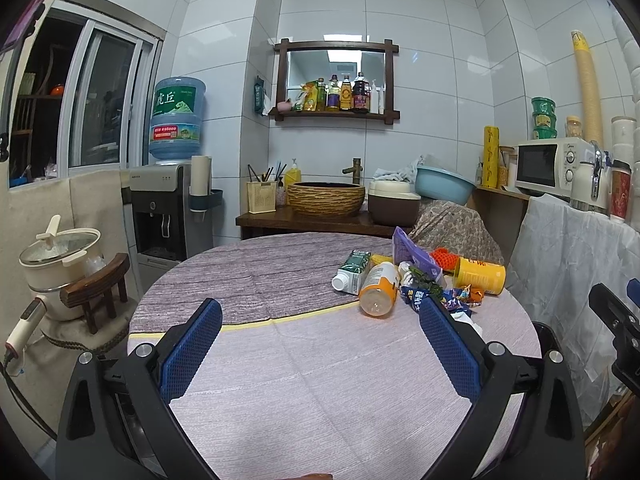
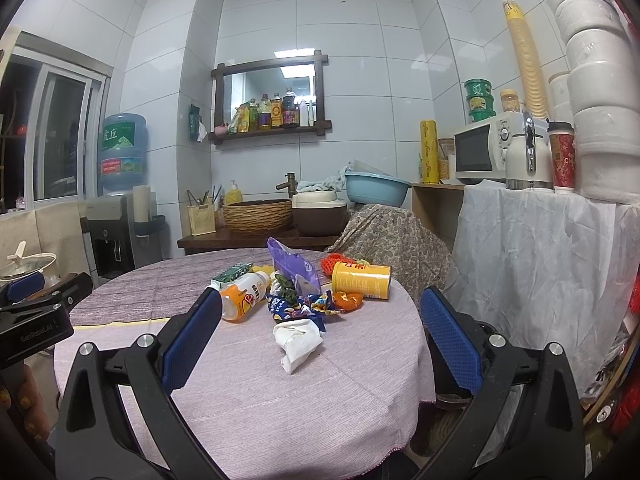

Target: Collect trash

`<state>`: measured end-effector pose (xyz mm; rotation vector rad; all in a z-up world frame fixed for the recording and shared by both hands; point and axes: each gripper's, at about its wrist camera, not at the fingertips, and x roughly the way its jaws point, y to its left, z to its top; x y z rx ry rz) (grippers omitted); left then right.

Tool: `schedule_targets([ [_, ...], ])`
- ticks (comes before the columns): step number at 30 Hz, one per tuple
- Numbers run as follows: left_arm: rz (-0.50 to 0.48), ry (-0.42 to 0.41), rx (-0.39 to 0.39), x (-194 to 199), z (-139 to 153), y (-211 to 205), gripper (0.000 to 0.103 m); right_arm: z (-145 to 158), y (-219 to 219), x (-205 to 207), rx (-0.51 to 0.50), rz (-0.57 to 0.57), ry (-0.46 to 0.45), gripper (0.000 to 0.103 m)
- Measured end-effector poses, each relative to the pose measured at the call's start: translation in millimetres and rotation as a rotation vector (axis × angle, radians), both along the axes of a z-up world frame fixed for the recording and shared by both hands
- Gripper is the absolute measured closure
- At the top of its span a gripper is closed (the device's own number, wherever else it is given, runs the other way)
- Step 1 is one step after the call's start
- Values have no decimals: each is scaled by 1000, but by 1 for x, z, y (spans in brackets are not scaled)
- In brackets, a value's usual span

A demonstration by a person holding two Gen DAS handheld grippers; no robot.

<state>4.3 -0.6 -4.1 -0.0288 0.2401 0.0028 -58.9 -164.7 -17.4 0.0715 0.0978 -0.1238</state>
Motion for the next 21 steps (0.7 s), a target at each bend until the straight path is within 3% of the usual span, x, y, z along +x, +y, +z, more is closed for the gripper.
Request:
schedule_targets([
  [21,0,2,1,-1,-4,4,5,-2,1,0,-1,2,5,5],
])
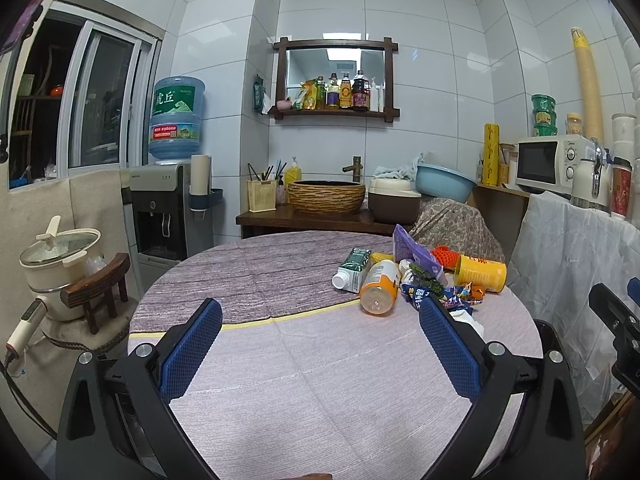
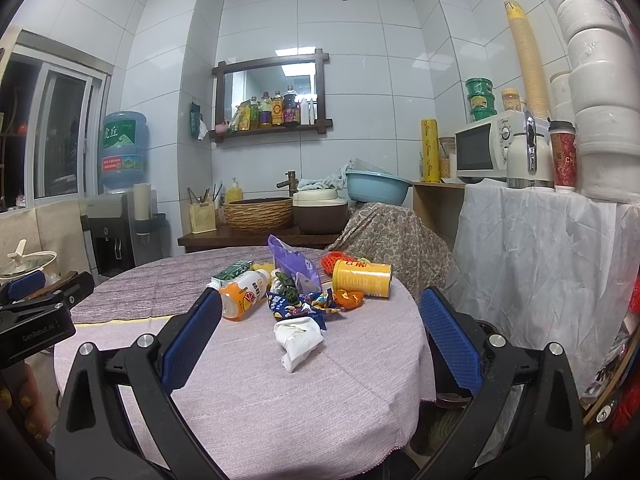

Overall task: Collect trash
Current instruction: 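Grasp the white tissue with the right tool while the left tool approaches the juice bottle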

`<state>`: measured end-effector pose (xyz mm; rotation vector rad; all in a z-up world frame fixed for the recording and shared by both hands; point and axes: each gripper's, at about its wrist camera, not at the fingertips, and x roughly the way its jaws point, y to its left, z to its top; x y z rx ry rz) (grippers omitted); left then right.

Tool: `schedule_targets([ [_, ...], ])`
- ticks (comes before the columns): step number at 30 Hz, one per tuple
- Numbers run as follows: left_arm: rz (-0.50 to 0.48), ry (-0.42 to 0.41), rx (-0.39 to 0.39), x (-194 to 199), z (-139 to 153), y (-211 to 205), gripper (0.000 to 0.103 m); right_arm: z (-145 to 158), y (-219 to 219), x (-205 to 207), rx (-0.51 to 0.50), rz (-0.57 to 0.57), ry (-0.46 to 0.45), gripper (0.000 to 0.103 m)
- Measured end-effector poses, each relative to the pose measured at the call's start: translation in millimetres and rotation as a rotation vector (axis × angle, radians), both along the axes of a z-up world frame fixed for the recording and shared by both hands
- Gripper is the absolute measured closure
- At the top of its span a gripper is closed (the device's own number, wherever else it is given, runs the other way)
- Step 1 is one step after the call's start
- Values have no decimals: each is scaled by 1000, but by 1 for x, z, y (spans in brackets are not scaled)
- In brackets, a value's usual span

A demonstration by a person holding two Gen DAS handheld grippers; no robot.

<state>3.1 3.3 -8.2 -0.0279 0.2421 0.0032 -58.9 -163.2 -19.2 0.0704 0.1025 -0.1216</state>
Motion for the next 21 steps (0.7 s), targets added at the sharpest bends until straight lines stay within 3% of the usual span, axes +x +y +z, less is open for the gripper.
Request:
schedule_targets([
  [9,0,24,10,3,-4,1,5,0,-2,5,-2,3,15,5],
  [12,-5,44,22,8,-7,0,5,-4,-4,15,-3,19,57,5],
  [15,-52,155,36,27,-18,-1,5,-15,-10,37,24,79,161,5],
  [18,-137,326,-26,56,-39,5,5,-34,-18,69,66,132,305,5],
  [21,-171,416,-28,75,-53,7,5,-55,-21,99,80,158,402,5],
])
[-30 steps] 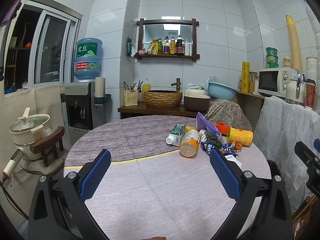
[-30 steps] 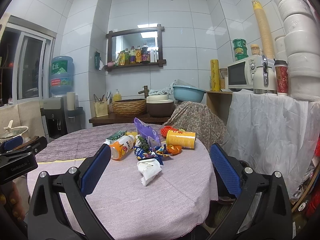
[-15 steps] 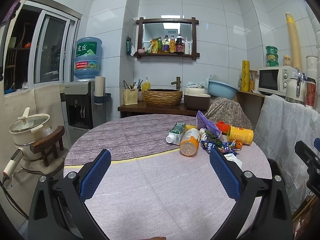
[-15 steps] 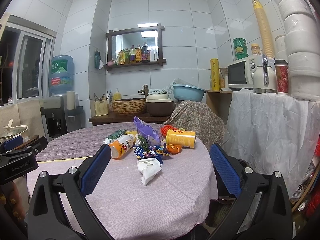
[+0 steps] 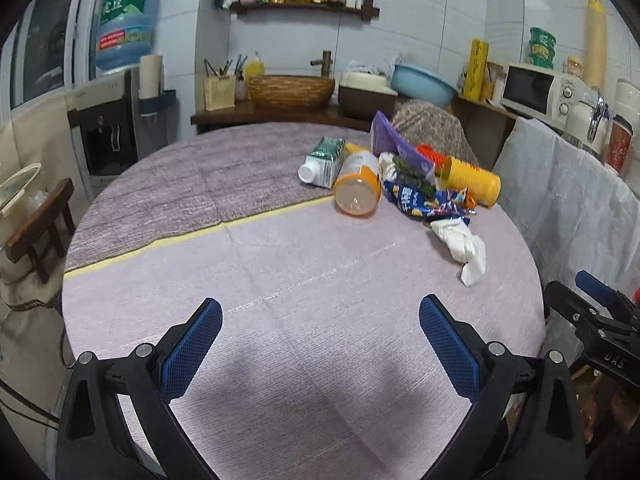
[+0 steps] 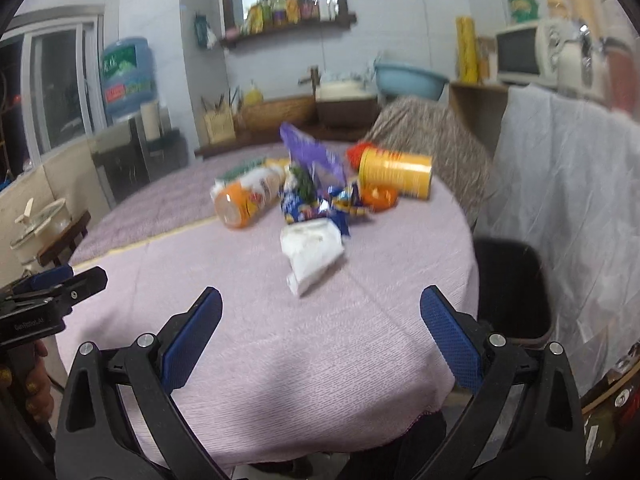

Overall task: Collect trash
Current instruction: 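Grasp the white tissue with the right tool while the left tool approaches the juice bottle, then grasp the orange-capped juice bottle with the left tool while the right tool holds the tissue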

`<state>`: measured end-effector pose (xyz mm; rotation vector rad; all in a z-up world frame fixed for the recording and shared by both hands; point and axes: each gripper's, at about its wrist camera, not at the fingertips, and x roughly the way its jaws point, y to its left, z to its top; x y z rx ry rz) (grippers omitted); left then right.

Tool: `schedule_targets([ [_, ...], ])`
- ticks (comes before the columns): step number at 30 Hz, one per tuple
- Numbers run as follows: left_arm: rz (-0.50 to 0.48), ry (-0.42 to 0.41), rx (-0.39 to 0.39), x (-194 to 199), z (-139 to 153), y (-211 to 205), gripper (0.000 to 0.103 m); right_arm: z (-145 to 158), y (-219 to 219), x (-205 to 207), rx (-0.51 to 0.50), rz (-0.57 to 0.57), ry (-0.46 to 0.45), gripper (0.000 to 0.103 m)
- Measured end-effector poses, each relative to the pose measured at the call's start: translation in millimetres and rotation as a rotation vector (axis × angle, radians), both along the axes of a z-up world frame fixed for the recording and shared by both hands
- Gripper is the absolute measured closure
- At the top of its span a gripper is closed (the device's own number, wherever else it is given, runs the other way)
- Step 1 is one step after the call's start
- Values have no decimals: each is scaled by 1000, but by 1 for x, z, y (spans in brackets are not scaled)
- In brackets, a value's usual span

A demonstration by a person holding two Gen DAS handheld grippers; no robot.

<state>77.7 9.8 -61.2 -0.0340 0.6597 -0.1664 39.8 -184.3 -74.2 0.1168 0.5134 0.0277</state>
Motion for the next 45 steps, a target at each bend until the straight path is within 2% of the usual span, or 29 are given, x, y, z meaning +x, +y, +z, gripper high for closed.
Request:
schedule_targets([
  [4,-50,41,21,20,-3,-3,5,-22,-5,44,48,52,133,5],
  [8,-86,71,32,45,-3,-8,5,-34,-10,84,108,76,206,5],
  [11,-118,109,1,64,-4,-9,6,-34,-9,106,102,73,235,6],
  [14,-136,141,-4,81,-5,-14,10,-35,-7,130,96,77,279,20],
  [16,-143,138,19,91,-2,-18,10,-37,-5,139,88,84,299,25],
  [19,-162,126,48,107,2,-24,11,-41,-3,146,84,92,321,48],
  [21,-163,140,58,121,5,-27,15,-41,-1,145,83,106,318,63],
  [24,-199,157,52,144,12,-36,15,-39,0,140,80,121,303,74],
  [27,-217,184,61,168,17,-48,16,-38,-4,134,91,128,290,77],
  [30,-219,210,115,193,20,-64,16,-38,-9,126,106,143,287,78],
  [36,-254,334,173,240,8,-85,17,-40,-12,114,111,163,280,78],
  [41,-256,417,187,259,-5,-91,29,-43,-17,108,120,170,282,78],
  [44,-252,457,176,266,-12,-91,41,-43,-18,107,119,177,278,78],
  [45,-253,454,164,266,-12,-90,41,-43,-18,108,117,179,278,78],
])
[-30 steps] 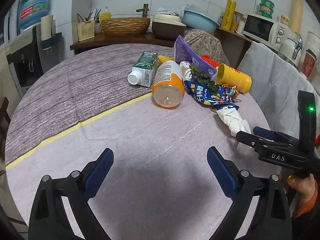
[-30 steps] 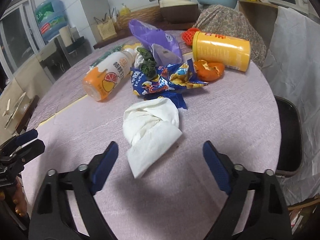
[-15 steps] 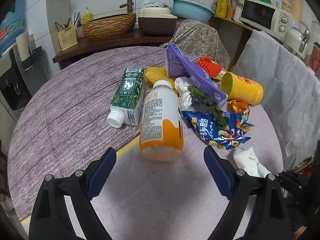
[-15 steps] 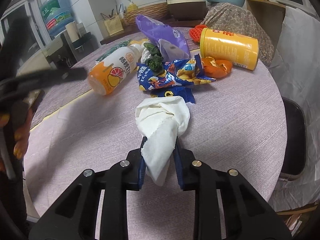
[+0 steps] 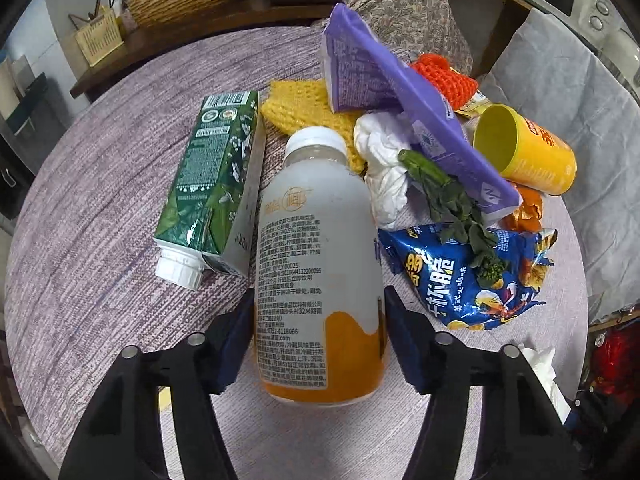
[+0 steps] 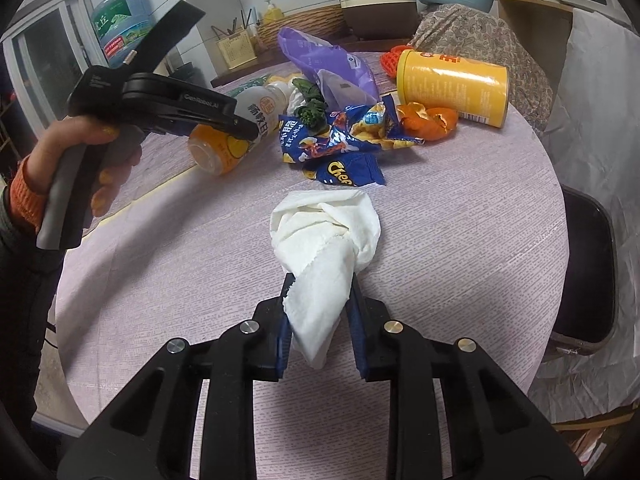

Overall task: Collect trash
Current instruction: 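Grasp the orange-capped juice bottle with the left tool while the right tool holds the tissue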

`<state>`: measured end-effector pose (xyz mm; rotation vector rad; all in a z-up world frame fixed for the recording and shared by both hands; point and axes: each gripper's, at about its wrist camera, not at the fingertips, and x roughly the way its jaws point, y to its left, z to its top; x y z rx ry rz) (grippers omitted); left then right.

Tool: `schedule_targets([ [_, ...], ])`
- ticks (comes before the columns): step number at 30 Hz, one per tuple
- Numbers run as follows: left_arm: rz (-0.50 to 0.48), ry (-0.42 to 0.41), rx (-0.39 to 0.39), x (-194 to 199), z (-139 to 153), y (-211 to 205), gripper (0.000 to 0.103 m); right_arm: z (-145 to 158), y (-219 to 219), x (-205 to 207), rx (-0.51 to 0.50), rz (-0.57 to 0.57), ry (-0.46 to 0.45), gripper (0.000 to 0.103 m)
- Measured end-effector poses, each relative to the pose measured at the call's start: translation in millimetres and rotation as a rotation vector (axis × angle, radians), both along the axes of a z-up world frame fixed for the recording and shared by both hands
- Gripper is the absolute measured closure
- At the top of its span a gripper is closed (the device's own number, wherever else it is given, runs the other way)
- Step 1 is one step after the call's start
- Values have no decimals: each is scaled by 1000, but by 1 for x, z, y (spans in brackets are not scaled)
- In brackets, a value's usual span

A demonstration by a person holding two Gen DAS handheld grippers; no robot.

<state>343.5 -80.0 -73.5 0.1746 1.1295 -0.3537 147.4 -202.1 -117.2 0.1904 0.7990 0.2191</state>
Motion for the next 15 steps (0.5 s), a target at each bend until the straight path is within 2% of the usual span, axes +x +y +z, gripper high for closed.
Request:
schedule_targets([
  [6,8,-24,-62,-14,3,15,42,-1,-3,-2,11,8,-11,78],
  [10,-18,-111,-44,-51,8,21,42,-2,-5,-6,22,19,-19,78],
  [15,-45,-154,-109,-97,16,39,42,-1,-9,-16,64,48,-39,78],
])
